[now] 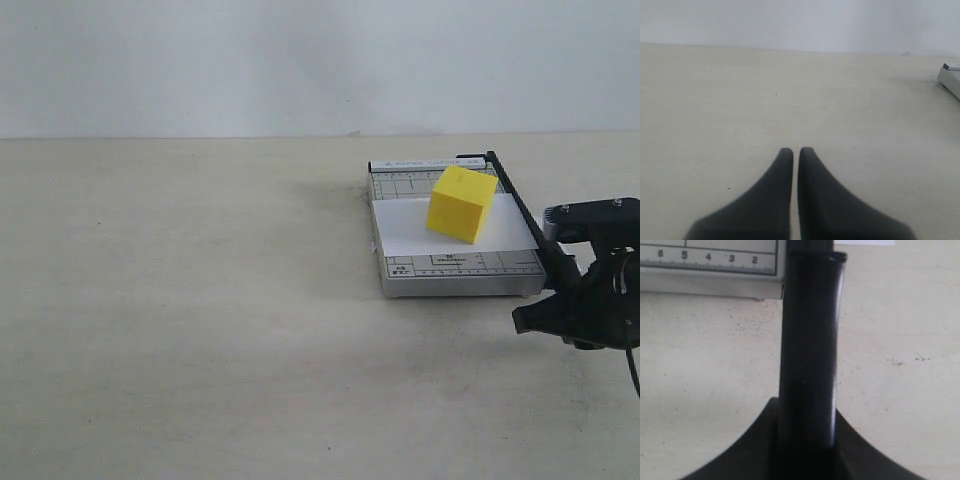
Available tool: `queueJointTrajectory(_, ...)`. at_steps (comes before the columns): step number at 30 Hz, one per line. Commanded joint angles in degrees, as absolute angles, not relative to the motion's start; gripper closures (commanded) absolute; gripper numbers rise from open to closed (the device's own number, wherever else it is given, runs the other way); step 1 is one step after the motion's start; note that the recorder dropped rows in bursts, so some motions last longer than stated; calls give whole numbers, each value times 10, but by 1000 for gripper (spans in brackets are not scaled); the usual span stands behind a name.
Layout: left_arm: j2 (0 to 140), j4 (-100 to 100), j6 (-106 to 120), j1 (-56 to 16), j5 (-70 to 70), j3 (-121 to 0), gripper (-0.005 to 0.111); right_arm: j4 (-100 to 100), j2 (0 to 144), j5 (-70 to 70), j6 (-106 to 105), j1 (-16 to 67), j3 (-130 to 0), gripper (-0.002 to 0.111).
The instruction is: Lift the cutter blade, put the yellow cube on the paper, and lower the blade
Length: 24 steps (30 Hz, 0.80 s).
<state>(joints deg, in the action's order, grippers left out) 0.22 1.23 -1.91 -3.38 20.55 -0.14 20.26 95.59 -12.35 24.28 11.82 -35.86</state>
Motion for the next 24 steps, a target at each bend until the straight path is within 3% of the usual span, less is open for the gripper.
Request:
queueJointTrajectory(1, 0, 17, -18, -32, 204, 0, 102, 185, 964, -64, 228, 136, -351, 88)
queueJointTrajectory(2, 0, 17, -18, -32, 204, 0, 102, 184, 964, -63, 228, 136, -351, 82)
queueJointTrajectory(3, 0, 17, -18, -32, 204, 0, 102, 183, 958, -62, 228, 136, -351, 66)
queueJointTrajectory(5, 0, 17, -18, -32, 204, 0, 102, 183, 938, -55, 228, 136, -351, 56)
queueJointTrajectory(11, 0, 17, -18, -32, 201, 0, 102, 183, 855, -47, 228, 136, -355, 56)
queueJointTrajectory(19, 0, 17, -18, -32, 180, 0, 102, 183, 746, -46, 187, 136, -355, 59)
queueJointTrajectory(20, 0, 17, -18, -32, 180, 0, 102, 183, 727, -37, 187, 136, -354, 62)
queueJointTrajectory(24, 0, 17, -18, -32, 180, 0, 102, 183, 574, 51, 195, 136, -304, 91)
